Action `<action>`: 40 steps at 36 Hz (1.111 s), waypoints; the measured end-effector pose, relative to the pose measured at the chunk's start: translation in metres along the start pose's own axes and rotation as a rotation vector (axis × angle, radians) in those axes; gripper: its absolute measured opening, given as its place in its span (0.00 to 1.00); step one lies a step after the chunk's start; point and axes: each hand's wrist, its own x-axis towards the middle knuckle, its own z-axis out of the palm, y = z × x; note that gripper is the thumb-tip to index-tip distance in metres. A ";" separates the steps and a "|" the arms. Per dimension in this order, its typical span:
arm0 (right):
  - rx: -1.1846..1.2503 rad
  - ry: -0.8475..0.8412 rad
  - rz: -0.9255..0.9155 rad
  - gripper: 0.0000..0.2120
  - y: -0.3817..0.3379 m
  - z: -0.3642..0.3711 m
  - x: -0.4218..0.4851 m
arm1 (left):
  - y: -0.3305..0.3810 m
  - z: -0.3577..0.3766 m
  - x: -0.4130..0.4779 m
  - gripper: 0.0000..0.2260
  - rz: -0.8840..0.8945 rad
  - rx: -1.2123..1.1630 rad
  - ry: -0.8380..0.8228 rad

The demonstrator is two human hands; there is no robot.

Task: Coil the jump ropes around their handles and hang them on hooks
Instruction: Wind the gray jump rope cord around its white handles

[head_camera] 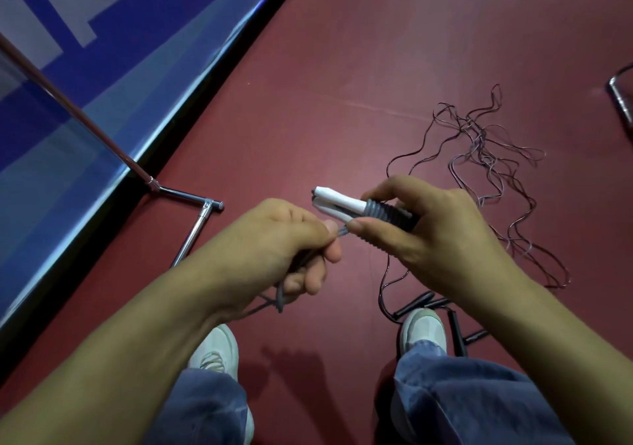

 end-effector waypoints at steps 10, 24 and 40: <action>-0.415 -0.104 -0.076 0.29 -0.012 0.020 -0.006 | 0.006 0.008 0.008 0.12 -0.155 0.033 -0.031; -0.422 -0.149 -0.054 0.25 -0.010 0.024 -0.007 | 0.011 -0.019 0.001 0.24 -0.177 -0.464 -0.363; -0.338 -0.250 -0.034 0.29 -0.012 0.014 -0.007 | -0.003 -0.016 0.017 0.10 0.166 0.273 0.241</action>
